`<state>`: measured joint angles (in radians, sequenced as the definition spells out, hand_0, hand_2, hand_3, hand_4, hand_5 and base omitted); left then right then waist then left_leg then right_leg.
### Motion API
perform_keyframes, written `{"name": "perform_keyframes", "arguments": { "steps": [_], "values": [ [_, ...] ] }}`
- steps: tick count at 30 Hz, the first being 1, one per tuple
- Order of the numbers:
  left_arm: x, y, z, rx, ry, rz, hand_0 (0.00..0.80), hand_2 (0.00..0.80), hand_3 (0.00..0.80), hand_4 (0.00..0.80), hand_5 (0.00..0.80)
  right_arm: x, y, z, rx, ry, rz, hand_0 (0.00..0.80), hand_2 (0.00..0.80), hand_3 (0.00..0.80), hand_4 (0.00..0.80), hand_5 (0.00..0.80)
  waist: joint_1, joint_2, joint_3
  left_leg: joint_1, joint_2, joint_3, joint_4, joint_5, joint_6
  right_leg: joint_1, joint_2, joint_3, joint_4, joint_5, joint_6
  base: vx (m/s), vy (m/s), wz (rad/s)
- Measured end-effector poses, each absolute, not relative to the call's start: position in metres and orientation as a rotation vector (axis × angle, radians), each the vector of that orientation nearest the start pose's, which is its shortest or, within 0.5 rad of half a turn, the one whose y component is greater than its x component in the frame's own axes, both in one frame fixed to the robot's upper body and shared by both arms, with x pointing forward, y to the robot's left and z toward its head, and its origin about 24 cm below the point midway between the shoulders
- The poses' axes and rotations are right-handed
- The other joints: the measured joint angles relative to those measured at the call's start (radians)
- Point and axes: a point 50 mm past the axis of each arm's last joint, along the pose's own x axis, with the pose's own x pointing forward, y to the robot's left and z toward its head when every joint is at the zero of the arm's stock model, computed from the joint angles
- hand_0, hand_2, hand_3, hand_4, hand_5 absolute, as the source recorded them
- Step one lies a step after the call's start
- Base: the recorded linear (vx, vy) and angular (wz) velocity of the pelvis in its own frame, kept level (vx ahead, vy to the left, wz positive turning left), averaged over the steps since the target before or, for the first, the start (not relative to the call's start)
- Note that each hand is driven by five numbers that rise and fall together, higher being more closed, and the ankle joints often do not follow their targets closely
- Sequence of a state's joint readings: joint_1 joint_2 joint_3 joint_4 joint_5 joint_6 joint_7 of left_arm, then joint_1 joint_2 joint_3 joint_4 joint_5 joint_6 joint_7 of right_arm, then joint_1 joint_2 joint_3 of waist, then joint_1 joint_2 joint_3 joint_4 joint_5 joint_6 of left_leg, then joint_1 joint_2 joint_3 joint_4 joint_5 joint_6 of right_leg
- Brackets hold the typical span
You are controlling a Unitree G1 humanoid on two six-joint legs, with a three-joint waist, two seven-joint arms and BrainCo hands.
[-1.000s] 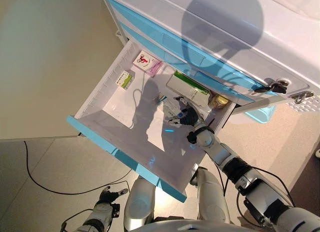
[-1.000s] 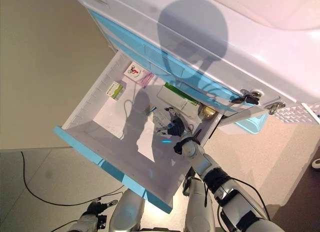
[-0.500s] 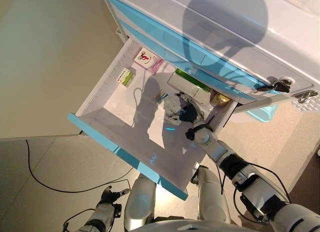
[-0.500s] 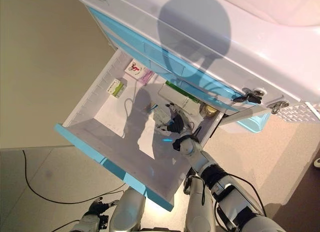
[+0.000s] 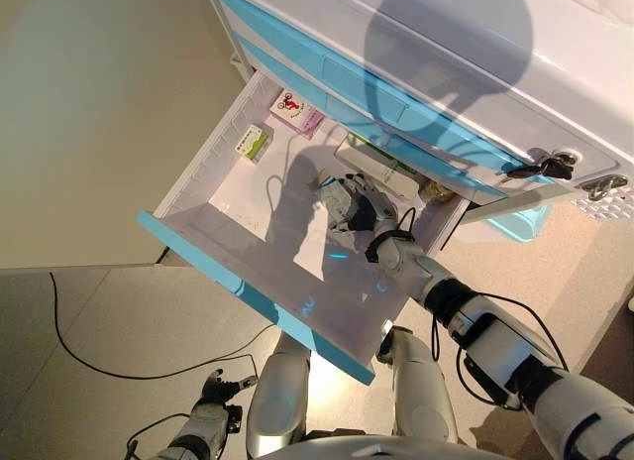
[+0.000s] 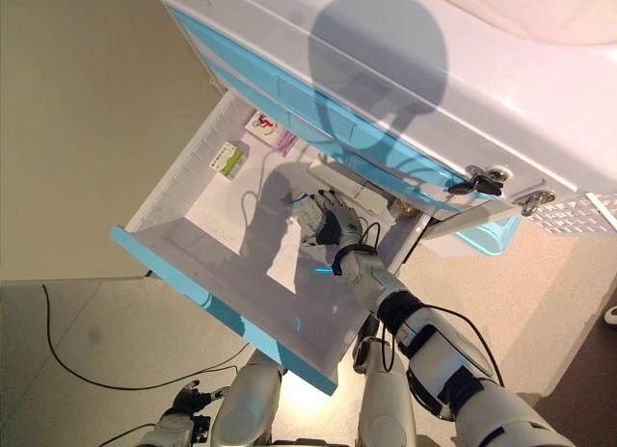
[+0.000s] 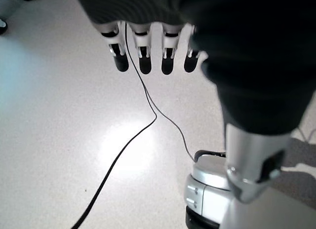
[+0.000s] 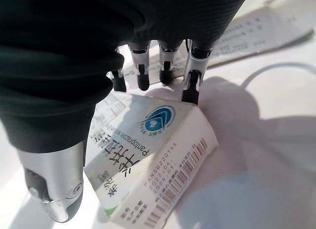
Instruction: Open the drawer and pick up the medicine
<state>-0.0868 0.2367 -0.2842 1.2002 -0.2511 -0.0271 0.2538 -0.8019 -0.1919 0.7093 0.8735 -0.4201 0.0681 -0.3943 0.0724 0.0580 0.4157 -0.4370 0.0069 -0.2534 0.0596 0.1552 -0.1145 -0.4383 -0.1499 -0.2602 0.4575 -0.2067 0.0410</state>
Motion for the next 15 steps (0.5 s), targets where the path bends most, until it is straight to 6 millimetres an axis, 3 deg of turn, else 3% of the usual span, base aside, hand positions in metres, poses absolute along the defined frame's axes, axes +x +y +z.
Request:
{"name": "perform_keyframes", "arguments": {
  "steps": [1, 2, 3, 4, 6, 15],
  "values": [
    [0.1301, 0.2264, -0.1505, 0.313, 1.078, 0.245, 0.000, 0.000, 0.000, 0.000, 0.000, 0.3650, -0.0729, 0.0625, -1.178, -0.170, 0.180, 0.000, 0.000, 0.000, 0.000, 0.000, 0.001, 0.005, -0.011, -0.011, 0.003, -0.003, 0.005, 0.000, -0.001, -0.011, 0.003, -0.002, 0.006, -0.001, -0.003, 0.000, 0.000, 0.00],
    [0.1301, 0.2260, -0.1505, 0.314, 1.079, 0.242, 0.000, 0.000, 0.000, 0.000, 0.000, 0.3659, -0.0718, 0.0615, -1.195, -0.165, 0.181, 0.104, 0.104, 0.104, 0.104, 0.104, 0.002, 0.006, -0.014, -0.013, 0.004, -0.004, 0.006, 0.000, -0.002, -0.014, 0.004, -0.002, 0.010, -0.003, -0.004, 0.000, 0.000, 0.00],
    [0.1298, 0.2258, -0.1507, 0.315, 1.080, 0.238, 0.000, 0.000, 0.000, 0.000, 0.000, 0.3669, -0.0699, 0.0612, -1.209, -0.162, 0.180, 0.157, 0.157, 0.157, 0.157, 0.157, 0.003, 0.007, -0.015, -0.013, 0.005, -0.005, 0.006, 0.001, -0.003, -0.015, 0.005, -0.003, 0.012, -0.004, -0.006, 0.000, 0.000, 0.00],
    [0.1288, 0.2252, -0.1514, 0.310, 1.086, 0.230, 0.000, 0.000, 0.000, 0.000, 0.000, 0.3682, -0.0673, 0.0608, -1.232, -0.154, 0.181, 0.436, 0.436, 0.436, 0.436, 0.436, 0.003, 0.011, -0.026, -0.019, 0.008, -0.008, 0.006, 0.001, -0.004, -0.020, 0.007, -0.007, 0.014, -0.005, -0.009, 0.007, -0.007, 0.03],
    [0.1285, 0.2238, -0.1519, 0.306, 1.088, 0.222, 0.000, 0.000, 0.000, 0.000, 0.000, 0.3692, -0.0684, 0.0596, -1.248, -0.136, 0.173, 0.800, 0.800, 0.800, 0.800, 0.800, 0.006, 0.021, -0.047, -0.030, 0.010, -0.021, 0.007, 0.000, -0.005, -0.025, 0.010, -0.020, 0.015, -0.007, -0.012, 0.014, -0.005, 0.09],
    [0.1266, 0.2219, -0.1531, 0.324, 1.098, 0.199, 0.000, 0.000, 0.000, 0.000, 0.000, 0.3705, -0.0654, 0.0596, -1.337, -0.147, 0.178, 0.800, 0.800, 0.800, 0.800, 0.800, 0.026, 0.023, -0.072, -0.054, 0.014, -0.027, 0.015, -0.001, -0.007, -0.049, 0.009, -0.027, 0.029, -0.014, -0.018, 0.002, 0.000, 0.01]
  ]
}}
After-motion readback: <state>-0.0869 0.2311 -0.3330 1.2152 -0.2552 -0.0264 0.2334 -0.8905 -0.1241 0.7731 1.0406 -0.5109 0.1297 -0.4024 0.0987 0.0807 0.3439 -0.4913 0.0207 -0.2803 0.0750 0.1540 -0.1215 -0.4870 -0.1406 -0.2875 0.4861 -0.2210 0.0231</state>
